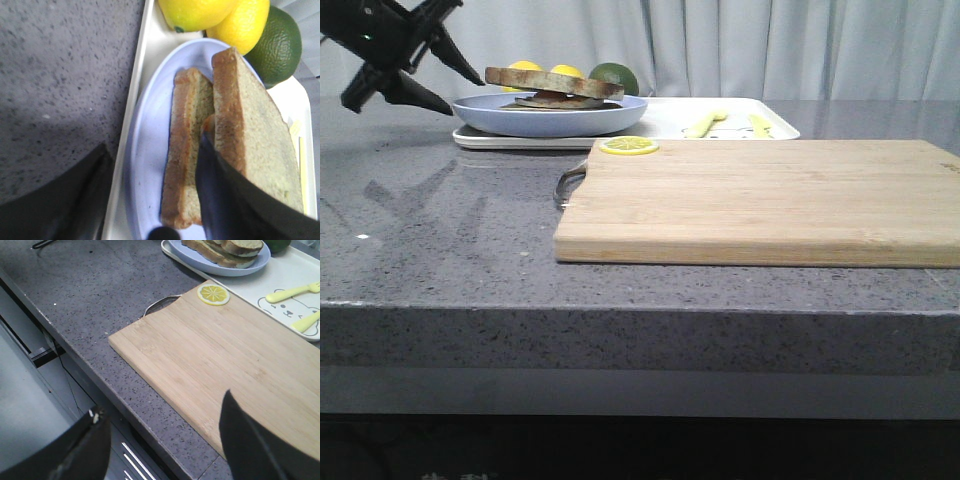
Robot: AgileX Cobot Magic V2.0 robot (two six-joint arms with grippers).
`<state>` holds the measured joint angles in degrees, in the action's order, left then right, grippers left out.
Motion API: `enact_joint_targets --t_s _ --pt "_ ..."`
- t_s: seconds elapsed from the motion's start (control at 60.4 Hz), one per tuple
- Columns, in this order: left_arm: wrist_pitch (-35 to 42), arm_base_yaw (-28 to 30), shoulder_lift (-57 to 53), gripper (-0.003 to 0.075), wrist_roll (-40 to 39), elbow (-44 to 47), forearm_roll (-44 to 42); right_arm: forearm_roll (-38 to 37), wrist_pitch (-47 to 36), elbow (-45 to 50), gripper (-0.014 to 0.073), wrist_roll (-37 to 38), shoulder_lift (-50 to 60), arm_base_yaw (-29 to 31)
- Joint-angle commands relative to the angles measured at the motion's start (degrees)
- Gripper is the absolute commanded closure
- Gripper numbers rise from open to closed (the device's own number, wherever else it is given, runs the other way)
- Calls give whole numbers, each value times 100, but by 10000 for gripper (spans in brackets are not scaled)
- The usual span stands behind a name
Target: Place bread and move sandwich to tray
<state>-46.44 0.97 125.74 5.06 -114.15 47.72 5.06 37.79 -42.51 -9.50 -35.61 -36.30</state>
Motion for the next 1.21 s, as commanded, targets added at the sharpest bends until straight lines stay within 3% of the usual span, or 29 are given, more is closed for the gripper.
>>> enact_joint_targets --t_s 0.0,0.347,0.596,0.761,0.993,1.191 --pt "24 108 -714 331 27 -222 -80 -29 -462 -159 108 -15 10 -7" --pt "-263 167 -2259 332 27 143 -951 -29 -462 -159 108 -15 10 -7" --pt "449 -232 -3847 332 495 1883 -1127 -29 -462 -159 108 -15 10 -7" --pt "628 -869 -4768 332 523 2895 -1903 -29 -462 -159 108 -15 10 -7" --pt "746 -2289 -5795 332 523 3938 -3384 -29 -462 -159 108 -15 10 -7" --pt "810 -3219 -6578 356 476 4889 -3990 -29 -462 -159 108 -15 10 -7"
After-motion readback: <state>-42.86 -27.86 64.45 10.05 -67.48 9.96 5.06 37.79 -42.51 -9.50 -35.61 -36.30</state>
